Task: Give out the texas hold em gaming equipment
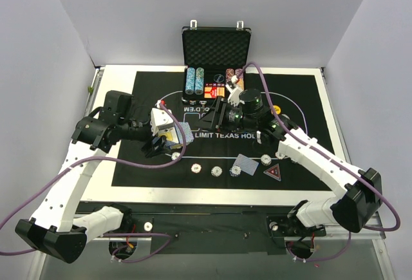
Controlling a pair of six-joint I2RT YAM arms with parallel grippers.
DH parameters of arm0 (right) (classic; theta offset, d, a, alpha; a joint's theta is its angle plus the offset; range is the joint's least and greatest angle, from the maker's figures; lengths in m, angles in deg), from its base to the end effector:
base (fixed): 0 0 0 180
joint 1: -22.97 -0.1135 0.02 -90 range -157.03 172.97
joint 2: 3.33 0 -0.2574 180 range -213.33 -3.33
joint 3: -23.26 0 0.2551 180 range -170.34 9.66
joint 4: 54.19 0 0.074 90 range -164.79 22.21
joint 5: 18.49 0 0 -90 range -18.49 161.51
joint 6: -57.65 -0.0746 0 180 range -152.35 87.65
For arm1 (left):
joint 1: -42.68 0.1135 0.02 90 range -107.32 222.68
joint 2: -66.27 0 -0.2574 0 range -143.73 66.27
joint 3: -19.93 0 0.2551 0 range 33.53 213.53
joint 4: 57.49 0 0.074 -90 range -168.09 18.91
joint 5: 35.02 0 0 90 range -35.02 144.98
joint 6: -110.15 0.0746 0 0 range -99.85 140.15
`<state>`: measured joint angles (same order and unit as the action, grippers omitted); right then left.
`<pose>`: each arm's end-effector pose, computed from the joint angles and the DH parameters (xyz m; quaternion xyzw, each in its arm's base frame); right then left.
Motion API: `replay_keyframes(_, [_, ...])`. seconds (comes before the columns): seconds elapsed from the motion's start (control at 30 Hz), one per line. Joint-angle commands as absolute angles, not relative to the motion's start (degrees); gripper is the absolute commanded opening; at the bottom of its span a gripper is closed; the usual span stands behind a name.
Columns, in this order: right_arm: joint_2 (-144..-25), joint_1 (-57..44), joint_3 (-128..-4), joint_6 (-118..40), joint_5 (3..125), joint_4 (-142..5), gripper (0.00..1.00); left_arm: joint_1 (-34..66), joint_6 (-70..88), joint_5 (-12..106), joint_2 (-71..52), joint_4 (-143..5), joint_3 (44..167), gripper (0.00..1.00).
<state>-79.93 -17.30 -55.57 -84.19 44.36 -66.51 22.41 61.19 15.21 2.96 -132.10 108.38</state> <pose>0.2477 0.2544 0.3492 -0.0749 0.7565 0.5743 0.3037 0.1905 -0.1212 0.3520 0.5511 0.6988 -0.2551 0.3779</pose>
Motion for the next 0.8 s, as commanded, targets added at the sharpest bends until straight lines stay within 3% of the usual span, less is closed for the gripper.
replay_keyframes(0.0, [-79.3,-18.2,-59.2,-83.4,43.9,-64.1,0.38,22.4,61.5,12.3,4.3,-130.0,108.9,0.0])
replay_keyframes(0.3, [-83.3,-22.6,-62.1,-80.5,45.0,-65.3,0.38,22.4,61.4,11.8,3.7,-130.2,109.8,0.0])
replay_keyframes(0.6, [-84.5,-22.6,-62.3,-79.4,46.6,-67.3,0.3,22.4,61.0,11.6,3.6,-130.4,110.8,0.0])
replay_keyframes(0.77, [-83.6,-21.1,-61.4,-79.4,48.1,-67.6,0.31,22.4,60.9,11.6,3.5,-130.3,110.9,0.0])
